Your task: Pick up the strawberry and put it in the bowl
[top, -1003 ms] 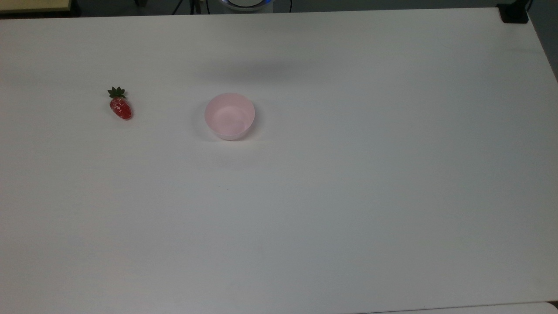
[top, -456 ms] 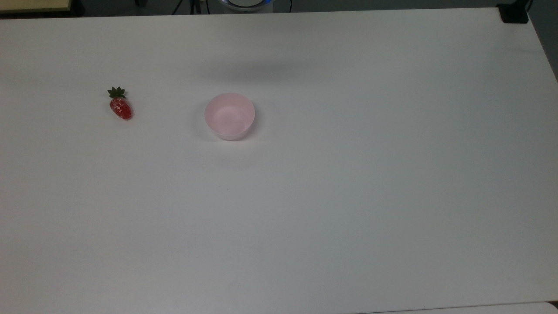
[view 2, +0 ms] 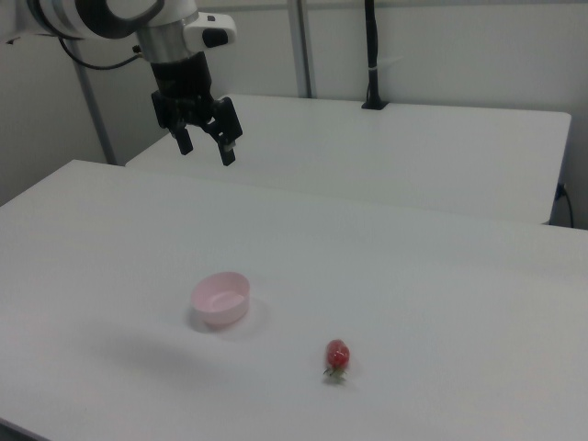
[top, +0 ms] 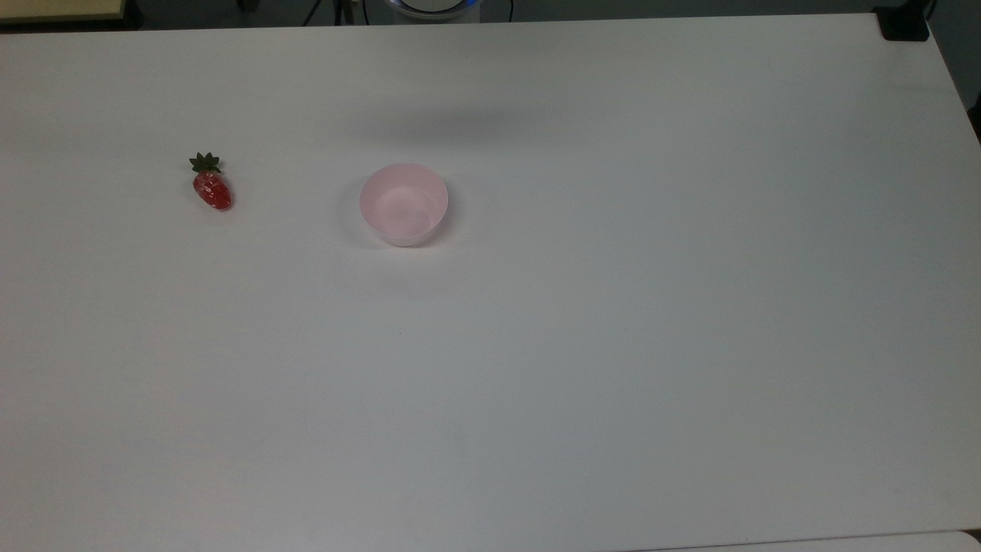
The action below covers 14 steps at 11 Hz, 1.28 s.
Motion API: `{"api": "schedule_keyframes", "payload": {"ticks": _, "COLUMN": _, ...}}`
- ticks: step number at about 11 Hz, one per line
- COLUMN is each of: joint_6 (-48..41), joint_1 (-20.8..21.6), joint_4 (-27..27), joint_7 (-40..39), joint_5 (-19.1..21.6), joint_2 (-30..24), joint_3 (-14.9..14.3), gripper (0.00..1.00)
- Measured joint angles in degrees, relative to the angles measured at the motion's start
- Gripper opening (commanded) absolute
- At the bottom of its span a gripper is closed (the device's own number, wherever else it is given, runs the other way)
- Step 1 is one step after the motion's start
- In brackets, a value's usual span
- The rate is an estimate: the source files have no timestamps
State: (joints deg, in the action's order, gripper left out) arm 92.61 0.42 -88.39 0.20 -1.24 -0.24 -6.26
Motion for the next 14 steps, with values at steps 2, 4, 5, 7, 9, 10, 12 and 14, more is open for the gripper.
{"api": "schedule_keyframes", "payload": {"ticks": 2, "joint_6": 0.0, "joint_1": 0.0, "joint_4": 0.0, "joint_7": 0.0, "joint_5": 0.0, "joint_2": 0.0, "joint_3": 0.0, "gripper": 1.0}}
{"api": "schedule_keyframes", "payload": {"ticks": 4, "joint_6": 0.0, "joint_1": 0.0, "joint_4": 0.0, "joint_7": 0.0, "joint_5": 0.0, "joint_2": 0.0, "joint_3": 0.0, "gripper": 1.0}}
{"api": "schedule_keyframes", "payload": {"ticks": 5, "joint_6": 0.0, "joint_1": 0.0, "joint_4": 0.0, "joint_7": 0.0, "joint_5": 0.0, "joint_2": 0.0, "joint_3": 0.0, "gripper": 1.0}}
{"api": "schedule_keyframes", "payload": {"ticks": 7, "joint_6": 0.0, "joint_1": 0.0, "joint_4": 0.0, "joint_7": -0.1, "joint_5": 0.0, "joint_2": 0.0, "joint_3": 0.0, "gripper": 1.0}}
{"api": "schedule_keyframes", "payload": {"ticks": 9, "joint_6": 0.0, "joint_1": -0.1, "joint_4": 0.0, "joint_7": -4.0, "joint_5": 0.0, "joint_2": 0.0, "joint_3": -0.2, "gripper": 1.0}}
{"api": "schedule_keyframes", "payload": {"ticks": 10, "joint_6": 0.0, "joint_1": -0.4, "joint_4": 0.0, "joint_7": -8.6, "joint_5": 0.0, "joint_2": 0.0, "joint_3": -0.4, "gripper": 1.0}}
{"api": "schedule_keyframes", "payload": {"ticks": 12, "joint_6": -0.4, "joint_1": -2.4, "joint_4": -0.4, "joint_7": -20.3, "joint_5": 0.0, "joint_2": 0.1, "joint_3": -0.6, "gripper": 1.0}}
{"api": "schedule_keyframes", "payload": {"ticks": 14, "joint_6": -0.8, "joint_1": -5.3, "joint_4": -1.7, "joint_7": -30.6, "joint_5": -1.1, "joint_2": 0.5, "joint_3": -0.9, "gripper": 1.0}}
